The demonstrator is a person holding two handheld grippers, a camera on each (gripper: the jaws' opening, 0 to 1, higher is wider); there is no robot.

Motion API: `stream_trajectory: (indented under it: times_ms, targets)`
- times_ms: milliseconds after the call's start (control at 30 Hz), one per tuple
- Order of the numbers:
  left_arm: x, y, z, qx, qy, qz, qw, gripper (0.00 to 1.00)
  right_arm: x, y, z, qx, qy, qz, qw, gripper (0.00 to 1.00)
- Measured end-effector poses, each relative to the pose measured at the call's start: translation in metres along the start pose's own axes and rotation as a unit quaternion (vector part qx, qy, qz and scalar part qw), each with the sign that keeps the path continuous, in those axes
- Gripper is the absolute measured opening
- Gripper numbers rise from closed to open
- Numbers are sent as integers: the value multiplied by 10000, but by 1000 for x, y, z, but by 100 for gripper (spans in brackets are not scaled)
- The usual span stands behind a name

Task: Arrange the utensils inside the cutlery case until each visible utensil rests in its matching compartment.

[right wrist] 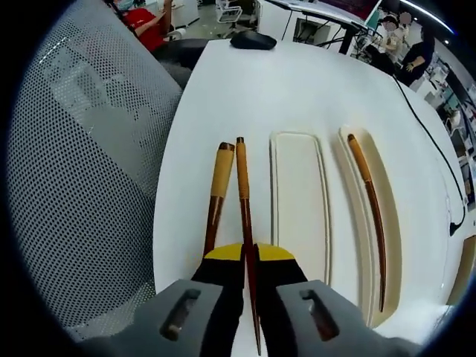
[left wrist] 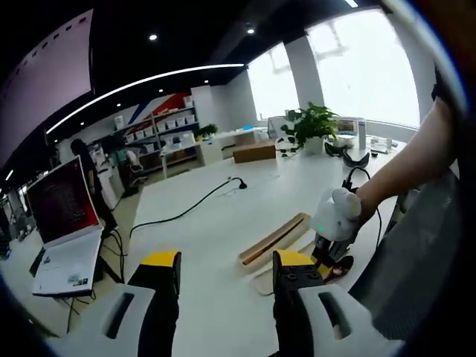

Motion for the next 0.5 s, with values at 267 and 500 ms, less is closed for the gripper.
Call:
stream_trajectory:
  times_ms: [267,500]
  targets:
    - [1,0,0,-52,35,-68,10000,50,-1,1,0,-66,-39,111,9999,0]
    - [2,-1,0,-106,24,-91,9999,50,-1,0,1,1,-59,80,10000,0]
Point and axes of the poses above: the point that each gripper's makers call its tool centre point, and the gripper's own axes: z roughly backward along the fingers, x roughly to its right, y roughly out of its top, the point moved 6 cm from there along z, roughly backward along the fingers, and after that the axes turned 10 degrees about z, right-handed, at the moved point
